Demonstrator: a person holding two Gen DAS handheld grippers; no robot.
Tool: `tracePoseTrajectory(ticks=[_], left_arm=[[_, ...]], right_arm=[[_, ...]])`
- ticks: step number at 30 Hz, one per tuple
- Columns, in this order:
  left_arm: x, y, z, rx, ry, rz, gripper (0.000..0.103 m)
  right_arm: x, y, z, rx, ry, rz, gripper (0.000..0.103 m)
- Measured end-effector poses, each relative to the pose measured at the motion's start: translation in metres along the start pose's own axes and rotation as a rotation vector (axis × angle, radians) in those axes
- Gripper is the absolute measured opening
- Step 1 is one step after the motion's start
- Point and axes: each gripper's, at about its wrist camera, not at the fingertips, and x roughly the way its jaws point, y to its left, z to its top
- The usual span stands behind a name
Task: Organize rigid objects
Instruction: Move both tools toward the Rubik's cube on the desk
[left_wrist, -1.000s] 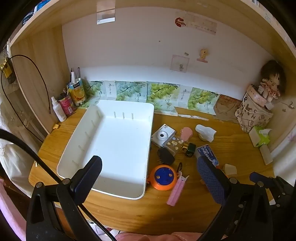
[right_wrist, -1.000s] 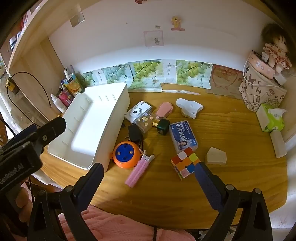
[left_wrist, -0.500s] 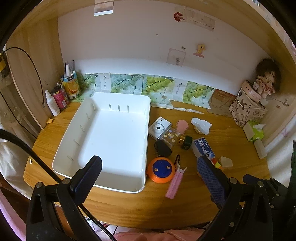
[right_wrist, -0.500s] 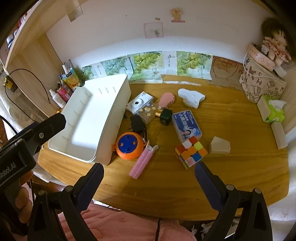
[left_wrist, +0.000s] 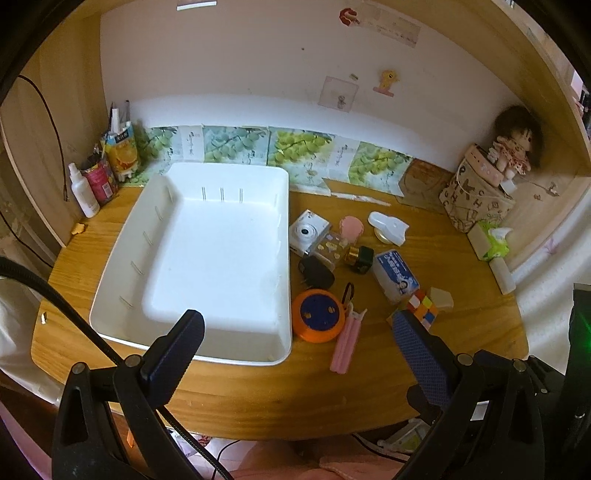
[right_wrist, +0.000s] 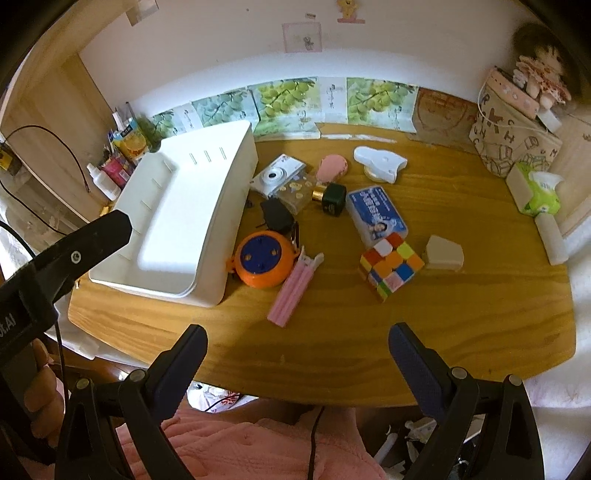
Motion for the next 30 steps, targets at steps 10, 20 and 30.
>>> tracePoseTrajectory(ticks=[10,20,30], left_arm=[[0.010,-0.002,-0.007,0.036,0.063,-0.045,0.102],[0.018,-0.011,-0.007,0.015,0.088,-0.049,0.102],[0.032,-0.048,-0.004,-0.053,0.105,0.009,0.102]], right_arm=[[0.000,-0.005,-0.010,0.074,0.026,-0.037,0.099],[0.007,-0.027,-0.008,0.125,0.060,-0.069,0.099],[0.023,-0.065,0.003,0.046,0.136,-0.055,0.099]])
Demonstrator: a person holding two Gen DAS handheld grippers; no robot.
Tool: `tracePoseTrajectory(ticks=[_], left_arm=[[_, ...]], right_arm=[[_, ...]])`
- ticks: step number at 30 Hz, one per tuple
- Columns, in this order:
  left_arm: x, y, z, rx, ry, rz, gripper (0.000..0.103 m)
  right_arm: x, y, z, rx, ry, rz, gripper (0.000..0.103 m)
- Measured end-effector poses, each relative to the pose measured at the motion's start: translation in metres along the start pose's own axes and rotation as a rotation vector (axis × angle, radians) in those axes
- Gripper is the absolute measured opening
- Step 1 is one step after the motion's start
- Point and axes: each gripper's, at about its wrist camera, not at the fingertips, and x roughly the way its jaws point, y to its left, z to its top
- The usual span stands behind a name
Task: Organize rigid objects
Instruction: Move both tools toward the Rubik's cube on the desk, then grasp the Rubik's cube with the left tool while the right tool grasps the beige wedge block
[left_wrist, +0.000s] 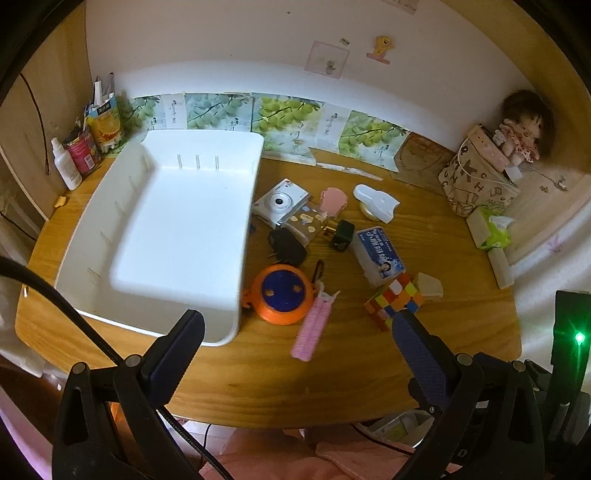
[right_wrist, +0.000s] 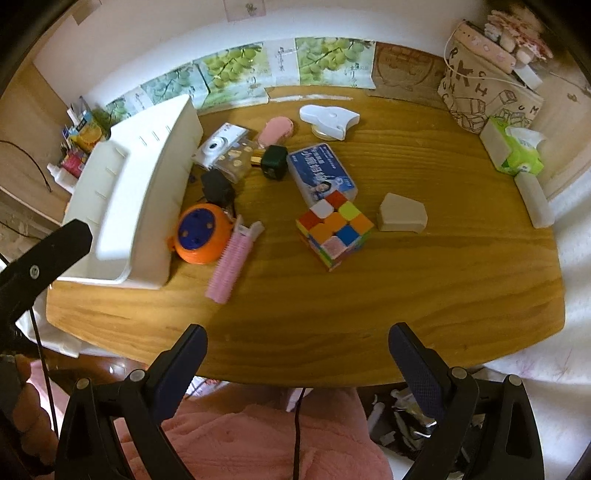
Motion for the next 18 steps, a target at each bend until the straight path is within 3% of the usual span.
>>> tracePoseTrajectory(ticks=[18], left_arm=[[0.050,-0.078,-0.010,-0.221,0.086,0.035,0.102]], right_arm=[[0.029,-0.097,0.046,-0.154,0.117,0.082,0.099]])
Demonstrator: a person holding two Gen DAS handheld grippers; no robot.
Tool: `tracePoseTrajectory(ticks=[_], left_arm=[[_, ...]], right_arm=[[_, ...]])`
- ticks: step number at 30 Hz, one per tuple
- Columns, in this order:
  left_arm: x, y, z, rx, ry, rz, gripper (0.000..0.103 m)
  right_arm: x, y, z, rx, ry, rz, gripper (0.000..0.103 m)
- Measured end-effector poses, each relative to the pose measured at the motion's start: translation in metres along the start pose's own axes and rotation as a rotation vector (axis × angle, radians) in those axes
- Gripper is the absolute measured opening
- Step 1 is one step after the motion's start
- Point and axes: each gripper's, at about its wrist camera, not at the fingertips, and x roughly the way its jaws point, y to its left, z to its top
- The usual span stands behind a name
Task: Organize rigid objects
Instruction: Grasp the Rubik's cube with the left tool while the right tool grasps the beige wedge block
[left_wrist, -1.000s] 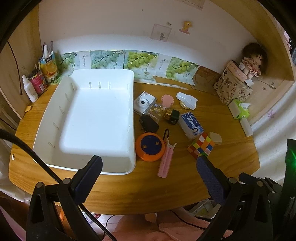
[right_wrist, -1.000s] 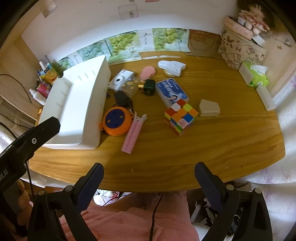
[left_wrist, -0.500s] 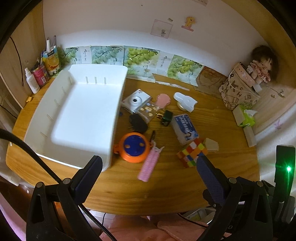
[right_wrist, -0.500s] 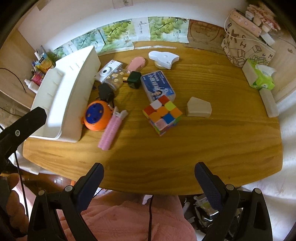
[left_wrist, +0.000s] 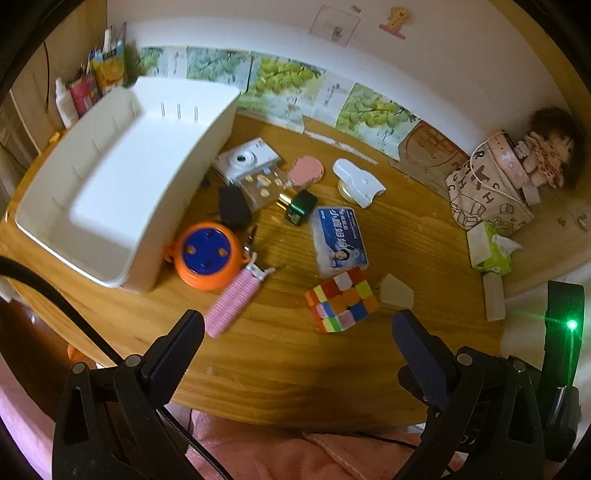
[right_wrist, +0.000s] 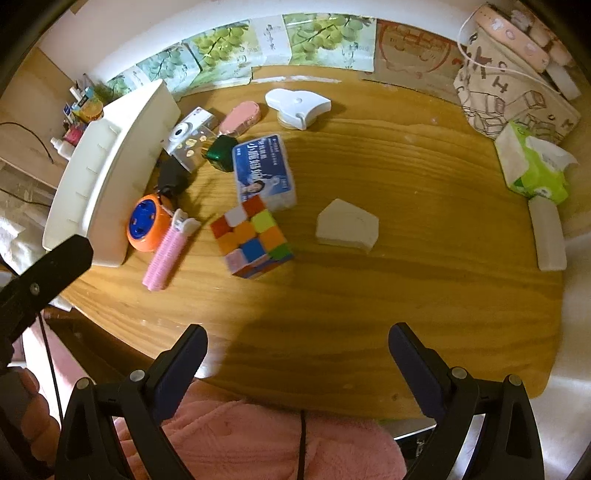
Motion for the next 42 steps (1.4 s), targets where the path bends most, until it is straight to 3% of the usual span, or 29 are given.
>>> tracePoseTrajectory(ticks=[3,13,26,36,42], left_arm=[[0.011,-0.006,0.003,-0.044,0.008,0.038,0.102],[0.055,-0.021,0.017,-0.142,0.101,0.028,0.102],[0.109,-0.029,0.025,-0.229,0.267,0.021,0.101],[0.141,-0.024,0.027,-0.304,0.382,0.013,0.091],[0.153,-0.024,0.025,-0.335,0.447,-0.005,0.078]], right_arm=[[0.008,-0.014,0.009,-0.026,0.029,0.027,0.099],[0.035,-0.046,0.046,0.032,0.111,0.152,0.099],[0.068,-0.060,0.073,0.093,0.201,0.166,0.099],[0.088,-0.072,0.084,0.122,0.236,0.152,0.099],[0.097,-0.072,0.086,0.115,0.257,0.135,0.099]])
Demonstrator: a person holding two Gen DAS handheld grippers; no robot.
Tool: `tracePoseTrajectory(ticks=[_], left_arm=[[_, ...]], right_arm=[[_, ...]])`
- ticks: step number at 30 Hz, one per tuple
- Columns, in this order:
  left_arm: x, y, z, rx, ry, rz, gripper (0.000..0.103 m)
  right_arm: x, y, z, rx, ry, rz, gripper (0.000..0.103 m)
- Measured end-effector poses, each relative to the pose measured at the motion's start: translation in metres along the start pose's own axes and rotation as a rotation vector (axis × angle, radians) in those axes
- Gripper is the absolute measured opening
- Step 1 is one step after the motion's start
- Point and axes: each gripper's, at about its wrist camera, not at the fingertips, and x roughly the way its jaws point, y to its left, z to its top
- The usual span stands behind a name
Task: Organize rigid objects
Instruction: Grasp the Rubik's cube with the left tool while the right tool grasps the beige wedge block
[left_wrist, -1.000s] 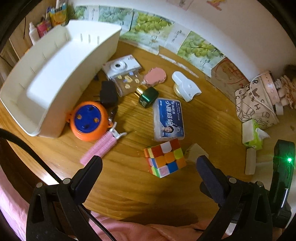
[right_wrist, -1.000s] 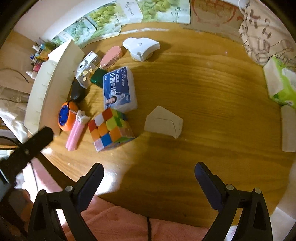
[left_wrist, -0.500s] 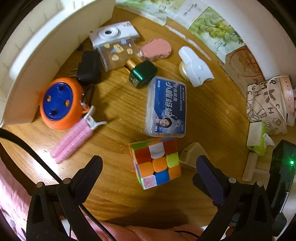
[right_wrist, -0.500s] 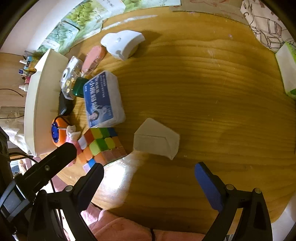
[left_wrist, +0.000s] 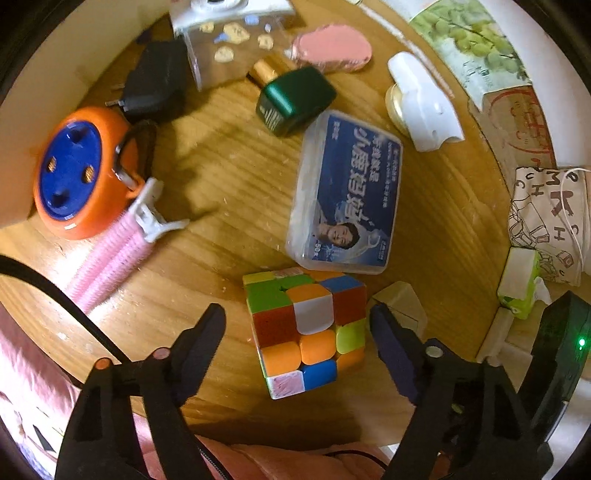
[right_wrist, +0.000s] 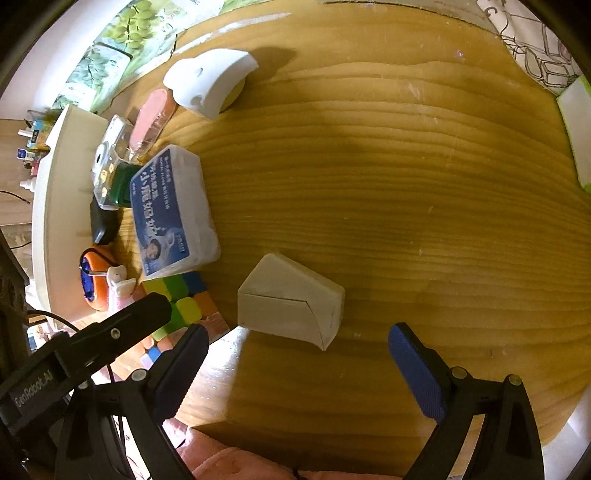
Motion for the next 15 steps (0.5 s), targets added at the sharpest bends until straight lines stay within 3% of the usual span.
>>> tracePoseTrajectory(ticks=[5,11,15], left_arm=[[0.009,-0.001,0.001,-0.029,0.037,-0.019,0.069],[0.008,0.002,0.002,-0.053,0.040,-0.034,0.069],[0.008,0.006,0.000,-0.069,0.041,-0.039,0.069]], right_arm=[[0.008,-0.003,0.002,0.008,0.019,-0.007,0.093],[0.012,-0.002,0.010,-0.003,0.023,-0.006,0.090],[0.015,-0.003,0.014,-0.004,0.026,-0.014,0.079]])
